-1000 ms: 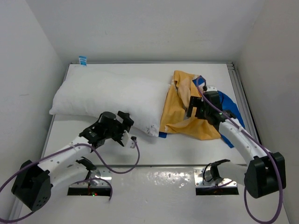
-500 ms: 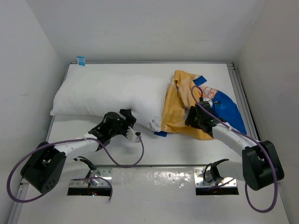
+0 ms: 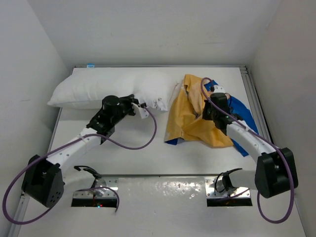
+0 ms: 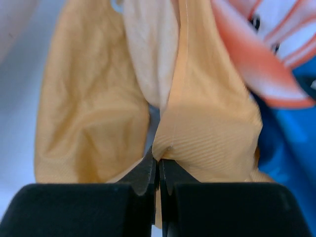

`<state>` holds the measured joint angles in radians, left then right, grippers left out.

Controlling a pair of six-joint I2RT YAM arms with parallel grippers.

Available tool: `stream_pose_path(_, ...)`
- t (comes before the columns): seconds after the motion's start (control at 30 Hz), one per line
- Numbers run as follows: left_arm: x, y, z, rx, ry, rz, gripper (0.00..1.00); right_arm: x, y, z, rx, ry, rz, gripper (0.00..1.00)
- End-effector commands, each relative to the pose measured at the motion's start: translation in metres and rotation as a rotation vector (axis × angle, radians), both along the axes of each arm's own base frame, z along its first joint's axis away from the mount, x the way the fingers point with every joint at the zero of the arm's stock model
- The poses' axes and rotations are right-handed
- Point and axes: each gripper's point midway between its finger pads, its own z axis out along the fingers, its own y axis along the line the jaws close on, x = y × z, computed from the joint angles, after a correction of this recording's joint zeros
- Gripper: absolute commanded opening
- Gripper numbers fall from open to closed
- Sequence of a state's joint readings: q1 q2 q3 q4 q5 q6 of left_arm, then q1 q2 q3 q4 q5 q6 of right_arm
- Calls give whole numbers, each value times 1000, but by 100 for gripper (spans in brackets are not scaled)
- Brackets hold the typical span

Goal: Put the pillow into the pillowcase

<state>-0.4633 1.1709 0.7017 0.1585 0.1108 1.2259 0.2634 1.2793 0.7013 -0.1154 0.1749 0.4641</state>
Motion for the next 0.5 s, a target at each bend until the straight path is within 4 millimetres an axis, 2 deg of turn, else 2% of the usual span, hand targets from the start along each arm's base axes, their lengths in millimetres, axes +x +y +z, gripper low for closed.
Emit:
stream_pose_path(0.0, -13, -27, 85, -163, -155, -81, 0, 18, 1, 47, -109, -103, 107, 0)
stream_pose_path(0.07, -21, -41, 94, -173, -162, -130, 0, 12, 2, 47, -124, -88, 125, 0)
stream_pose_path(0.1, -28, -55, 98, -175, -163, -164, 0, 9, 4, 51, -111, -101, 138, 0)
stream_pose_path(0.17, -39, -76, 92, -155, -155, -219, 0, 3, 11, 54, -94, -116, 166, 0)
stream_pose_path(0.23, -40, -89, 84, -150, -142, -230, 0, -5, 17, 56, -75, -129, 190, 0)
stream_pose_path(0.3, -43, -104, 90, -183, -154, -240, 0, -12, 23, 54, -68, -126, 211, 0)
stream_pose_path(0.37, -36, -112, 82, -167, -158, -227, 0, -19, 26, 54, -51, -128, 216, 0)
stream_pose_path(0.4, -34, -118, 71, -124, -156, -238, 0, -25, 27, 45, -35, -104, 216, 0)
stream_pose_path(0.43, -32, -119, 63, -99, -151, -241, 0, -30, 30, 46, -13, -108, 232, 0)
stream_pose_path(0.47, -35, -121, 43, -51, -108, -267, 0, -35, 33, 42, 1, -99, 241, 0)
